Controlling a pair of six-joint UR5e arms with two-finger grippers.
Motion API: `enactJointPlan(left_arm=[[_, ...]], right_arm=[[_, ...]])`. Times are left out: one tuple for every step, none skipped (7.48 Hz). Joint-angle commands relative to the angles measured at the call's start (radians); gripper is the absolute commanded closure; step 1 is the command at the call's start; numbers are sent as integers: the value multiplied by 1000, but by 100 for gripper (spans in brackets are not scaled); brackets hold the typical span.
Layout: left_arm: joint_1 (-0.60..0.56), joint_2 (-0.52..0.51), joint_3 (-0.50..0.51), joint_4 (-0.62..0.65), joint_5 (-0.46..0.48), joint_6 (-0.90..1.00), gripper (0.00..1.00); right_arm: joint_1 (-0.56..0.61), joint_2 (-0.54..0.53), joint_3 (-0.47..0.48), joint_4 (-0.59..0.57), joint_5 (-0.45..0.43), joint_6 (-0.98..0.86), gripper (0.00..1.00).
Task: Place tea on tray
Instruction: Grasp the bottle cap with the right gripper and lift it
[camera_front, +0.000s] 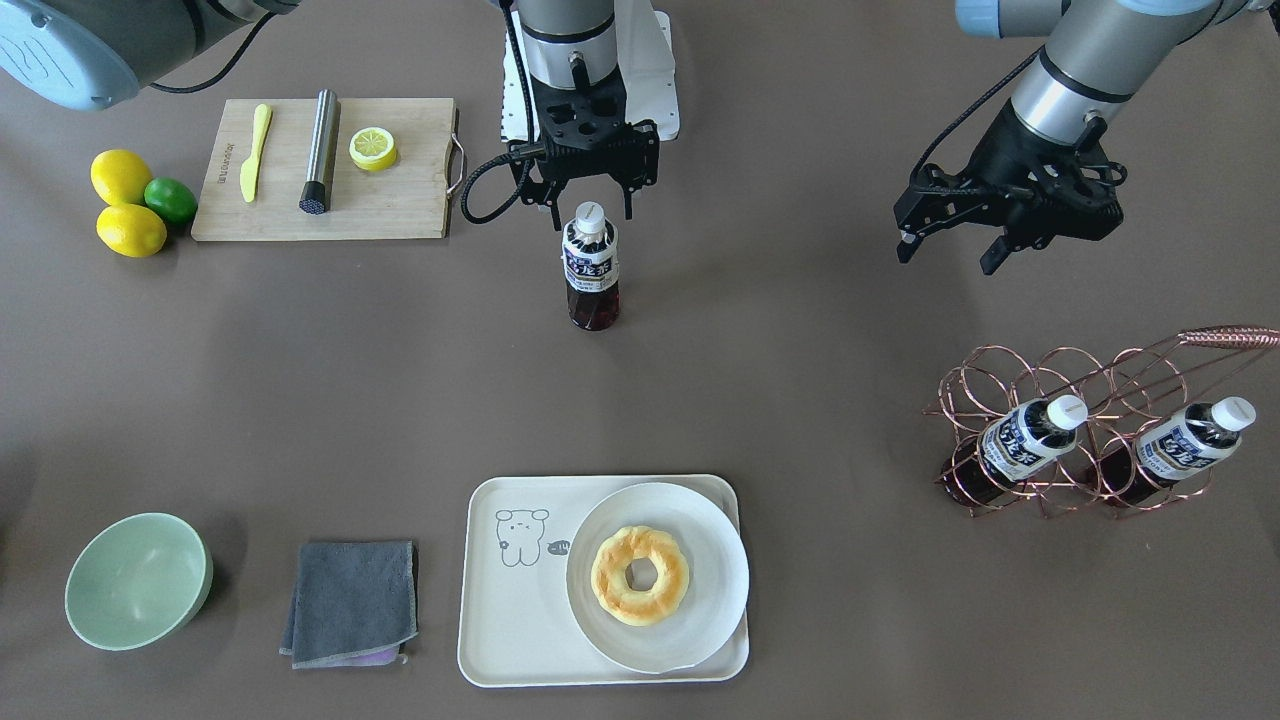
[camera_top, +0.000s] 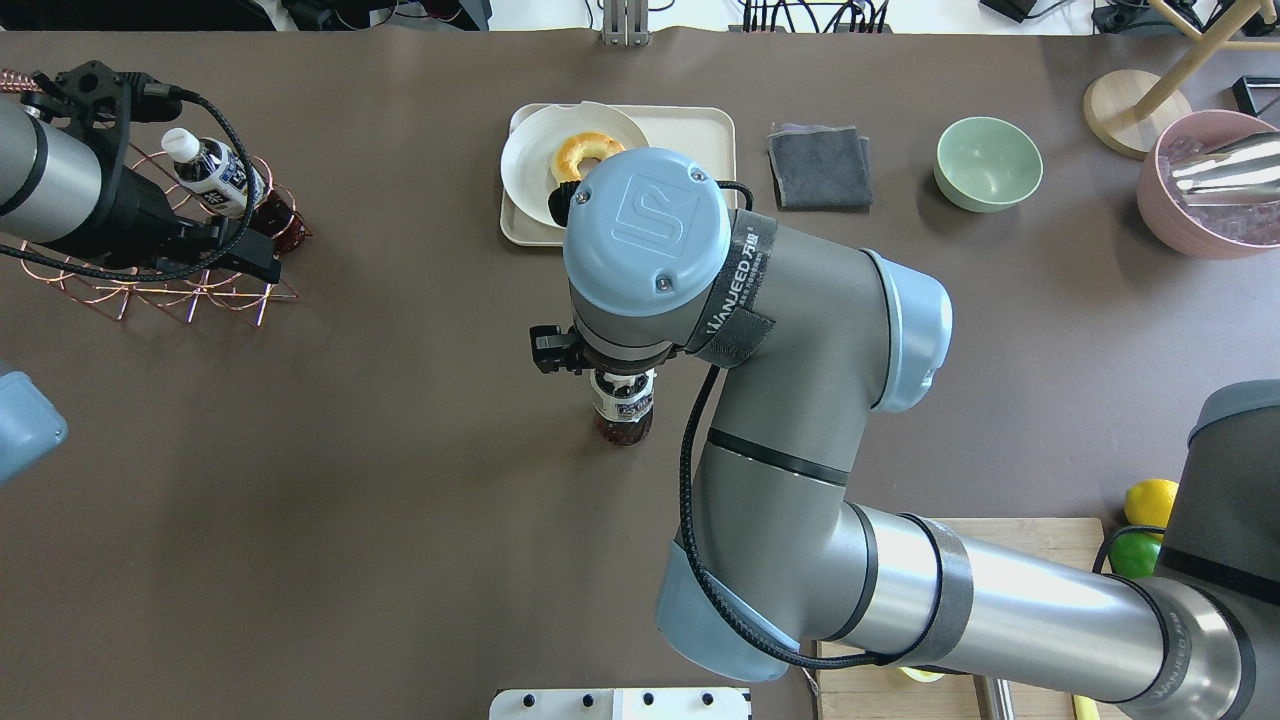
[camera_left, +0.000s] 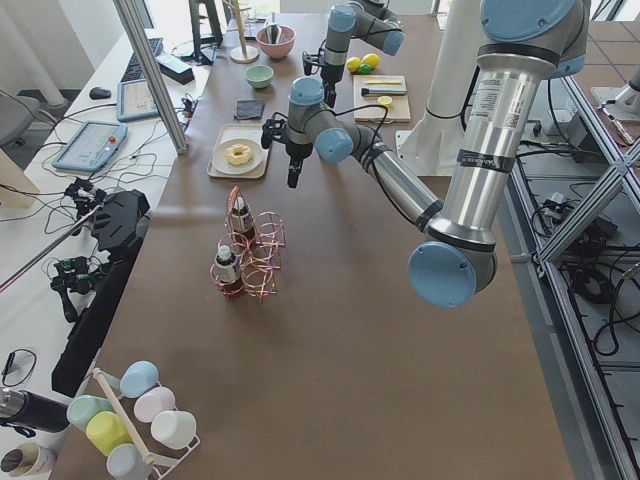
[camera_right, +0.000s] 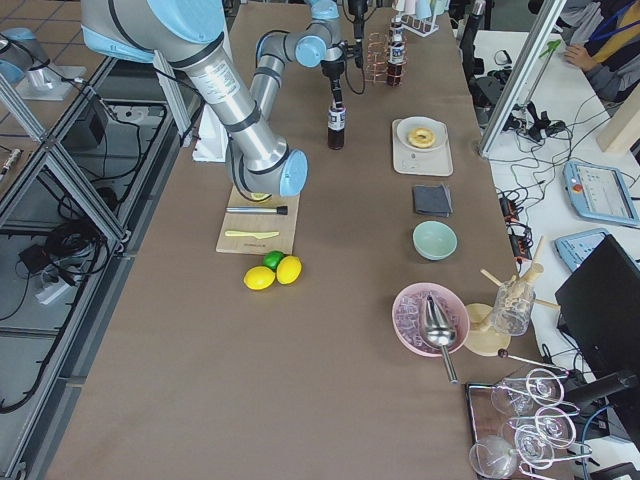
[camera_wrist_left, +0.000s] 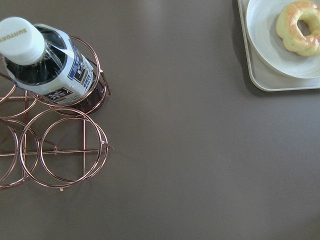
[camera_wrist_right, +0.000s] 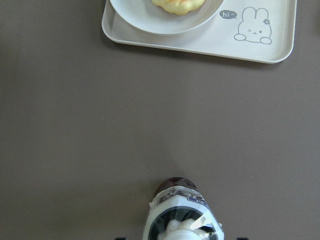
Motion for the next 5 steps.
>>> enactJointPlan(left_arm=[[1,-3,5,-1,0,1,3],[1,-3,6,-1,2,1,3],[1,-5,8,-1,2,0,3],[1,-6,8,-1,2,0,3],[1,-6,8,-1,2,0,3]], right_arm=[[-1,2,-8,1,-5,0,32],[-4,0,-8,1,-6,1,50],[-4,0,-8,1,-6,0,78],[-2,2,-8,1,-6,0,100],[10,5,-7,1,-6,0,100]])
